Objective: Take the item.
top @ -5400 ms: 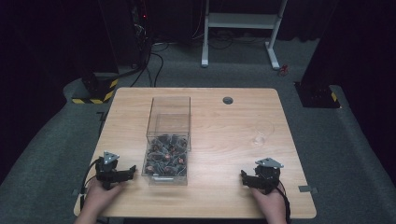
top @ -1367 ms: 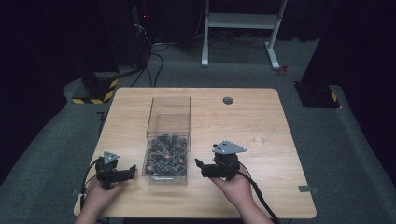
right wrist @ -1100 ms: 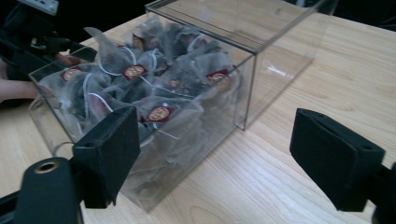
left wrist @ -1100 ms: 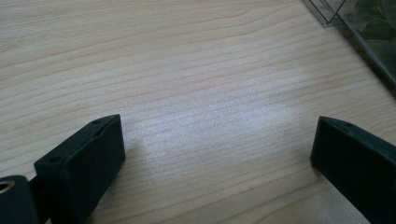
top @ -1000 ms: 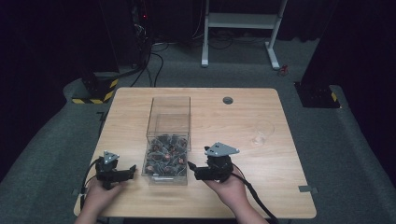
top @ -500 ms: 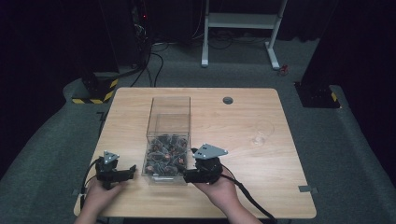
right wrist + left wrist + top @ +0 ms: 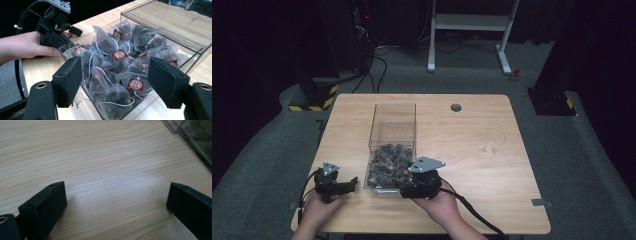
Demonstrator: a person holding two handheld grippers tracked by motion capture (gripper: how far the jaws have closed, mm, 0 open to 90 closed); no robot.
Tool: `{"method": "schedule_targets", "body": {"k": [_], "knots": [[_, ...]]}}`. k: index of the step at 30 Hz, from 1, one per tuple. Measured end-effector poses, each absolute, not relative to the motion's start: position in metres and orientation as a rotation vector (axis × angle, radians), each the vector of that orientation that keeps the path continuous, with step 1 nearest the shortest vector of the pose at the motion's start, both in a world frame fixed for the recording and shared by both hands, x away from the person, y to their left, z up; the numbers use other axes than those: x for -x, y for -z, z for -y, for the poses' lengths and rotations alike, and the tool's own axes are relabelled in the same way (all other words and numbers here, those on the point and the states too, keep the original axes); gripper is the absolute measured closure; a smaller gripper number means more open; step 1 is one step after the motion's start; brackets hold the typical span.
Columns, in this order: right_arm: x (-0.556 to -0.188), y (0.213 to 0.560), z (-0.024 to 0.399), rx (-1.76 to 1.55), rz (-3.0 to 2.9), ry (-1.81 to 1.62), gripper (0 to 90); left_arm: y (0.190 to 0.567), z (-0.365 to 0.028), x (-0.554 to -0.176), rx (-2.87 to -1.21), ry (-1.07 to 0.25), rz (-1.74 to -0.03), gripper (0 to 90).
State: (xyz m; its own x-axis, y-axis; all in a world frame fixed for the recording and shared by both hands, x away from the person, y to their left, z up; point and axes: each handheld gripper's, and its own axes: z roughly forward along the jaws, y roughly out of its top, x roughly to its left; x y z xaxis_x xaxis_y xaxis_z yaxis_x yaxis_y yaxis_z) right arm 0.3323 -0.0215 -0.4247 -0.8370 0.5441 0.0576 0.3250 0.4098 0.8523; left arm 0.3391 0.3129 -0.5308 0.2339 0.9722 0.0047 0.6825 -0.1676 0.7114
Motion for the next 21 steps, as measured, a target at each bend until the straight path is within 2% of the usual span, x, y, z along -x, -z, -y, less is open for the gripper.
{"method": "schedule_targets", "body": {"k": [5,15,21], "knots": [[-0.332,0.427,0.017,-0.763,-2.457,-1.398,35.7,0.531,-0.313,-0.339,-1.924,-0.638,-1.513,3.2],[-0.332,0.432,0.010,-0.734,-2.505,-1.386,59.2,0.531,-0.313,-0.339,-1.924,-0.638,-1.513,3.2],[-0.334,0.439,0.008,-0.736,-2.551,-1.336,65.3,0.531,-0.313,-0.339,-1.923,-0.637,-1.513,3.2]]}}
